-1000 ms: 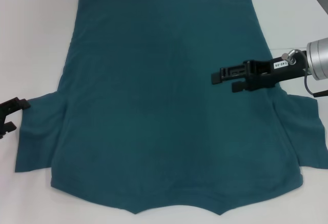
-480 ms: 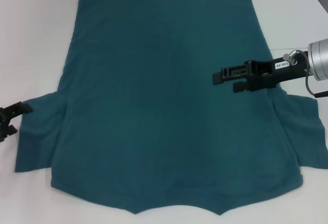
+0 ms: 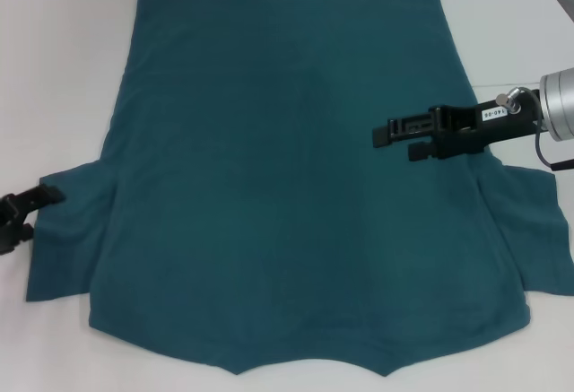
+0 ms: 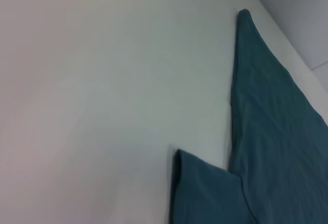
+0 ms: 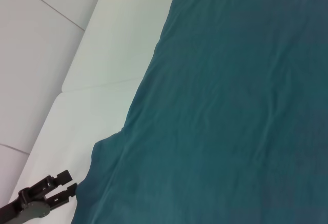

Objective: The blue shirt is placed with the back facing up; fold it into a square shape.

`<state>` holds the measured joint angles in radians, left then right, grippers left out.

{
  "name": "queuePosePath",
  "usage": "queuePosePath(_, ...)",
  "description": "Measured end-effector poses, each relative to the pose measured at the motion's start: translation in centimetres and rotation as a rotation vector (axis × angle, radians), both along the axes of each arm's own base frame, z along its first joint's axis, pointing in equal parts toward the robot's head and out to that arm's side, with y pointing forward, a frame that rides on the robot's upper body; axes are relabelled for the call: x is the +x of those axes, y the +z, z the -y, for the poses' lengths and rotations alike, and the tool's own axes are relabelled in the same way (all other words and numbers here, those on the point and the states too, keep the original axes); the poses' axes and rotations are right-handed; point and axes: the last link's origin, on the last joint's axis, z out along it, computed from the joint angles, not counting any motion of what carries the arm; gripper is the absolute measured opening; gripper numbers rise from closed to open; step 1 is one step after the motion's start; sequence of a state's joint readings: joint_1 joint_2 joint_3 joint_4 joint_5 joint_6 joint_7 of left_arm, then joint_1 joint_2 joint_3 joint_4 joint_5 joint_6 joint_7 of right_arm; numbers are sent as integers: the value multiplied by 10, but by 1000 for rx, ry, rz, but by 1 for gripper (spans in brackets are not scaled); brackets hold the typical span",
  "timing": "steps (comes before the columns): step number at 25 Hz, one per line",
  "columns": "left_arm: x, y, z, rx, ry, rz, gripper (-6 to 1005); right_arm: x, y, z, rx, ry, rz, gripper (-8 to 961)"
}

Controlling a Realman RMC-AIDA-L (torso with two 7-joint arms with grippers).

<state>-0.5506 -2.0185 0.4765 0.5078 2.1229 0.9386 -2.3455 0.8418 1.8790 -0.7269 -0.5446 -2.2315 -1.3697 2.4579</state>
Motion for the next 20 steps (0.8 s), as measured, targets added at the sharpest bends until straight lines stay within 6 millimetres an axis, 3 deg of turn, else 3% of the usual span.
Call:
queuePosePath(10, 7, -9, 3, -44, -30, 38, 781, 0, 0, 0, 3, -2, -6, 936)
queuePosePath(20, 14, -3, -5, -46, -43, 33, 770, 1, 0, 1, 1, -4, -9, 935)
